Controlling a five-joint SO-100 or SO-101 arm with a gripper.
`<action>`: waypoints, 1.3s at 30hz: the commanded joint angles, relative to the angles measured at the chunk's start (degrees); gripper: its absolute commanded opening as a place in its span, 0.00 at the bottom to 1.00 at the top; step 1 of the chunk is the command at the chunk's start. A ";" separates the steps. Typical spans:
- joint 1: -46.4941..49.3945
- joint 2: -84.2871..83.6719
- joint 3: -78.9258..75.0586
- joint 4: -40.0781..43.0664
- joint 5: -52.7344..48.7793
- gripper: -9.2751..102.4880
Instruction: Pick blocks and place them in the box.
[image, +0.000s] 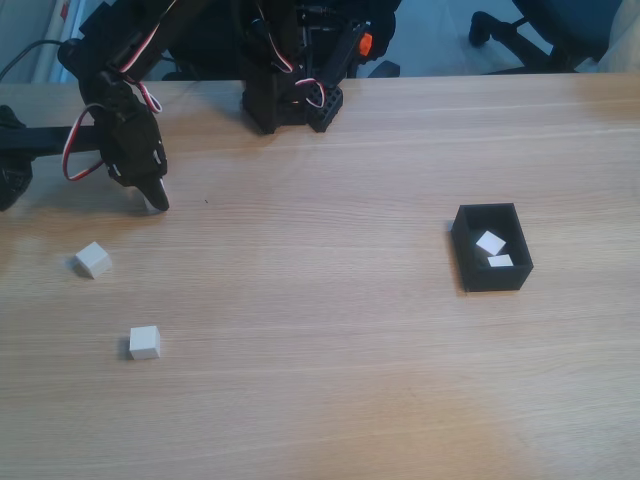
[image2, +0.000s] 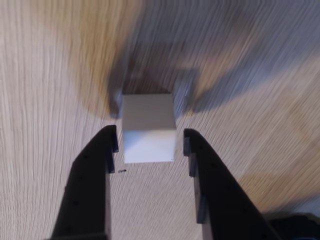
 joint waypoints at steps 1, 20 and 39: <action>0.44 0.26 -2.37 -0.79 -0.53 0.18; -11.07 15.29 4.57 -0.70 -4.48 0.08; -60.47 45.97 20.74 -17.31 -3.25 0.08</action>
